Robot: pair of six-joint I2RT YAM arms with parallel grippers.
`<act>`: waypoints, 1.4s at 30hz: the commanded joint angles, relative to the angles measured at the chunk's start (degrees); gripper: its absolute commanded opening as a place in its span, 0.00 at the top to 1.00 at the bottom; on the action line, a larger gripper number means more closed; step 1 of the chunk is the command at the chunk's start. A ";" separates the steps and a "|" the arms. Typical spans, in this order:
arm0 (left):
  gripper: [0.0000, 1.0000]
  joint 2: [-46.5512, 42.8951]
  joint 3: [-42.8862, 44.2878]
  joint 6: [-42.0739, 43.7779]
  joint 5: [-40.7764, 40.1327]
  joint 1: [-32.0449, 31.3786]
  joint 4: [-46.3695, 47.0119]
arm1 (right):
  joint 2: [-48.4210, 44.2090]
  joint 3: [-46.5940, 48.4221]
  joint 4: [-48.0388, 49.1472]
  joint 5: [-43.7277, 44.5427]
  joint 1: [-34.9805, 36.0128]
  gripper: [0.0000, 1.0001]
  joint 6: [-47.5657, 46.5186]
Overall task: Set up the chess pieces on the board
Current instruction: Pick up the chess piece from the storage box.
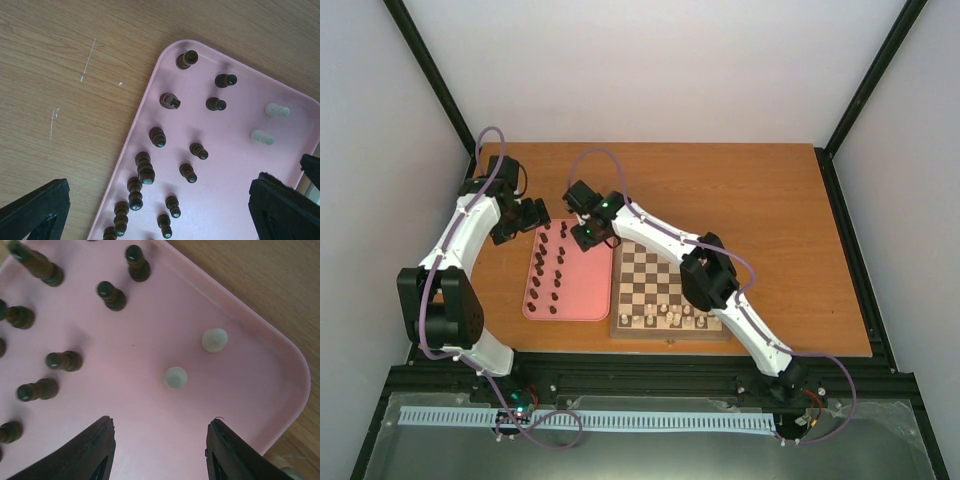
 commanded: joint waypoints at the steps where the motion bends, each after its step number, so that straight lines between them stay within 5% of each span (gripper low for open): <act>1: 0.00 -1.67 1.20 0.36 0.56 -0.19 -0.21 | 2.01 1.95 0.88 -1.96 -1.56 0.50 1.23; 31: 0.00 1.17 1.09 0.25 1.15 -0.14 0.72 | 6.94 4.76 5.33 -6.15 -3.06 0.65 -0.82; 42: 0.00 2.50 1.73 0.27 1.33 -0.19 0.80 | 7.47 5.69 5.18 -7.08 -3.48 0.79 -1.52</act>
